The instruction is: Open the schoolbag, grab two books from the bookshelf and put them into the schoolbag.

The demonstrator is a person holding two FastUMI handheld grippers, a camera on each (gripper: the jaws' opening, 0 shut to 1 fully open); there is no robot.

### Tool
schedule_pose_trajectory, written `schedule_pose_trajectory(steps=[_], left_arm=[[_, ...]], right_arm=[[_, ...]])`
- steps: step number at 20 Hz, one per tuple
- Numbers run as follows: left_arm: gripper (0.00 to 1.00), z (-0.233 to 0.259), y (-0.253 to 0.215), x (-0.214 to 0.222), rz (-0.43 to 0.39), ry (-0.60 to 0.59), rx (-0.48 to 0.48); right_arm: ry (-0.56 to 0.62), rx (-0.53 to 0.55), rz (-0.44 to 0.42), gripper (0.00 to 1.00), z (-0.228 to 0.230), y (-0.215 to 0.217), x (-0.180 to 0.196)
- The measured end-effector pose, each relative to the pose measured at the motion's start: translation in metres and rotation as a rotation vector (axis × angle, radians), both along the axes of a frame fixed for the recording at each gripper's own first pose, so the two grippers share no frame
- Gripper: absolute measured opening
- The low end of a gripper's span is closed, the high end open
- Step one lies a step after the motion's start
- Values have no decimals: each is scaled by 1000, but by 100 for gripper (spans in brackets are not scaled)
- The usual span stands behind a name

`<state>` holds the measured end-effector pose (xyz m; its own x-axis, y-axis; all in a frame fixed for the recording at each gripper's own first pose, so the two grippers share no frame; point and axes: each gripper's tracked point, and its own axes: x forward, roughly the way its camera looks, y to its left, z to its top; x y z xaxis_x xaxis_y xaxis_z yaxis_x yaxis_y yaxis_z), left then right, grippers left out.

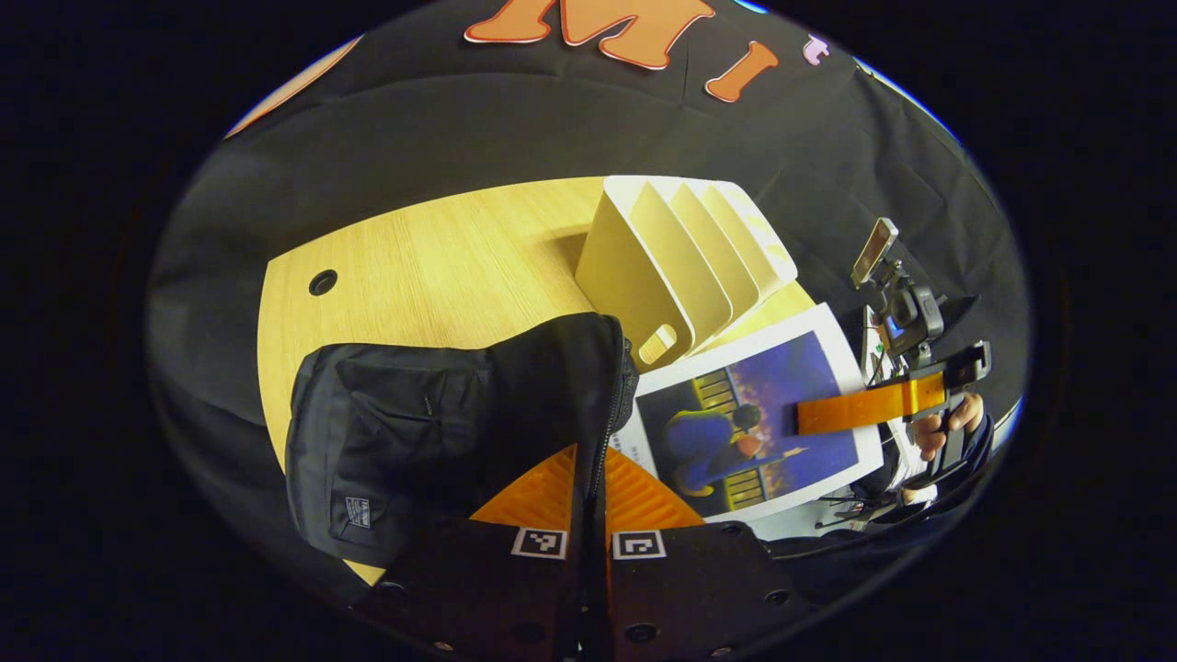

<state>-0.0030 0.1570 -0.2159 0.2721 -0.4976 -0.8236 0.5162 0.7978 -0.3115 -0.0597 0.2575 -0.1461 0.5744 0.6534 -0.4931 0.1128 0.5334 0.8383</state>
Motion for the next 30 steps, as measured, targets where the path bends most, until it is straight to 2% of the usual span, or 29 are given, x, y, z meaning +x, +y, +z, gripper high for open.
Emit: schedule_pose_trajectory(steps=[7, 10, 18, 30], left_arm=[[4, 6, 0, 0, 4, -15, -6], [4, 9, 1, -2, -5, -31, -4], [4, 17, -11, -2, -20, -48, -1], [4, 28, -24, -9, -39, -64, -9]], right_arm=[[-12, 68, -14, 35, -15, 42, 23], [-36, 56, -12, 35, -20, 61, 33], [-65, 113, -44, 35, -26, 85, 45], [-82, 151, -19, 35, -43, 130, 60]])
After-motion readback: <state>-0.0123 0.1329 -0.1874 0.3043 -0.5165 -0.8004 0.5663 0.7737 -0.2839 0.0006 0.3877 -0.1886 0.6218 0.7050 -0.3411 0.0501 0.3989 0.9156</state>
